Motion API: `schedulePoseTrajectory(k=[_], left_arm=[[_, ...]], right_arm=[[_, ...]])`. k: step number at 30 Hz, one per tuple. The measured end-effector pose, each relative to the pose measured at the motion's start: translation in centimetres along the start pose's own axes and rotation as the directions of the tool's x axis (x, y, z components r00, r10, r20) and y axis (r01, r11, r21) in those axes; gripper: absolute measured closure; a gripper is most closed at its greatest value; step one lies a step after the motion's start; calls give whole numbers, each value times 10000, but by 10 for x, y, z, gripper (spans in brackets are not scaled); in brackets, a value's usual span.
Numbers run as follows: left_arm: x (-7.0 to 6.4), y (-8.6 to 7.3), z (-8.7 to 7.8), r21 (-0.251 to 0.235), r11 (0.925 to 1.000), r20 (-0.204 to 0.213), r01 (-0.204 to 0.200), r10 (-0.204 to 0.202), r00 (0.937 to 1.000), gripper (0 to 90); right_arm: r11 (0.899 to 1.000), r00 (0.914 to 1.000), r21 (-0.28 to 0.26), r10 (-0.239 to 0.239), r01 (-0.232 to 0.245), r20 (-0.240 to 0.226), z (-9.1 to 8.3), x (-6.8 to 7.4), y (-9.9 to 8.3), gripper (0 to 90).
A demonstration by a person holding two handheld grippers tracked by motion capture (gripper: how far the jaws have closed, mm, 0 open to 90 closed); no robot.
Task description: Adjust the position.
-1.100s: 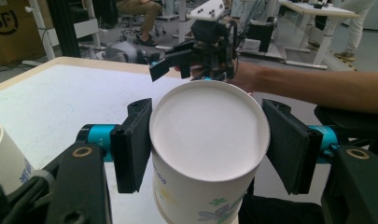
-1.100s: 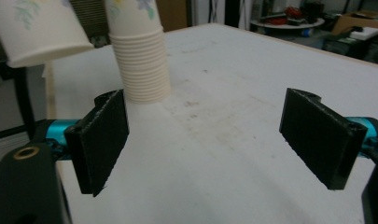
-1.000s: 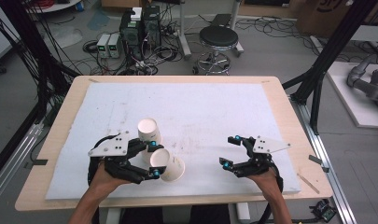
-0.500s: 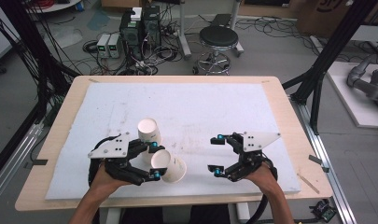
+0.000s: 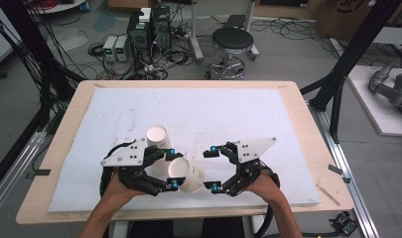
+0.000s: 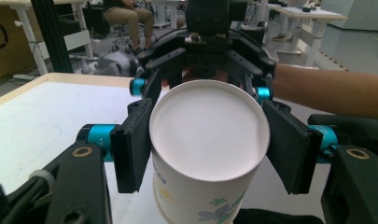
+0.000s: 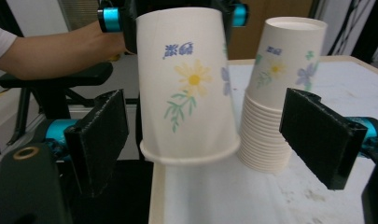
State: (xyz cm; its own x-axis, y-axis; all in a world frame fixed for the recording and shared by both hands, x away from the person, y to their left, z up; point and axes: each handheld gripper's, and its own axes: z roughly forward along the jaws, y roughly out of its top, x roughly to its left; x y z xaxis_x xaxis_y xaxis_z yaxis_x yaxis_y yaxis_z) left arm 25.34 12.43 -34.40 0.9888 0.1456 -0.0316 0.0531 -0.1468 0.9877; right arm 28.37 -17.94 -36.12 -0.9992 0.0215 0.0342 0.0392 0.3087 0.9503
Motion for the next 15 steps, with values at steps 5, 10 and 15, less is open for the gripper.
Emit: schedulePoseTrajectory(k=[5,10,15], left_arm=[[-2,6,6,-74,10000,187,-65,66,9998,365],[-3,7,7,-121,9999,267,-91,95,9996,366],[-4,7,7,-176,9998,299,-51,56,9995,366]], right_arm=[[9999,9990,108,-14,19,-439,15,2,1,159],[9998,9974,180,22,-9,-722,23,4,-1,159],[9997,9961,253,62,-39,-886,29,3,-2,160]])
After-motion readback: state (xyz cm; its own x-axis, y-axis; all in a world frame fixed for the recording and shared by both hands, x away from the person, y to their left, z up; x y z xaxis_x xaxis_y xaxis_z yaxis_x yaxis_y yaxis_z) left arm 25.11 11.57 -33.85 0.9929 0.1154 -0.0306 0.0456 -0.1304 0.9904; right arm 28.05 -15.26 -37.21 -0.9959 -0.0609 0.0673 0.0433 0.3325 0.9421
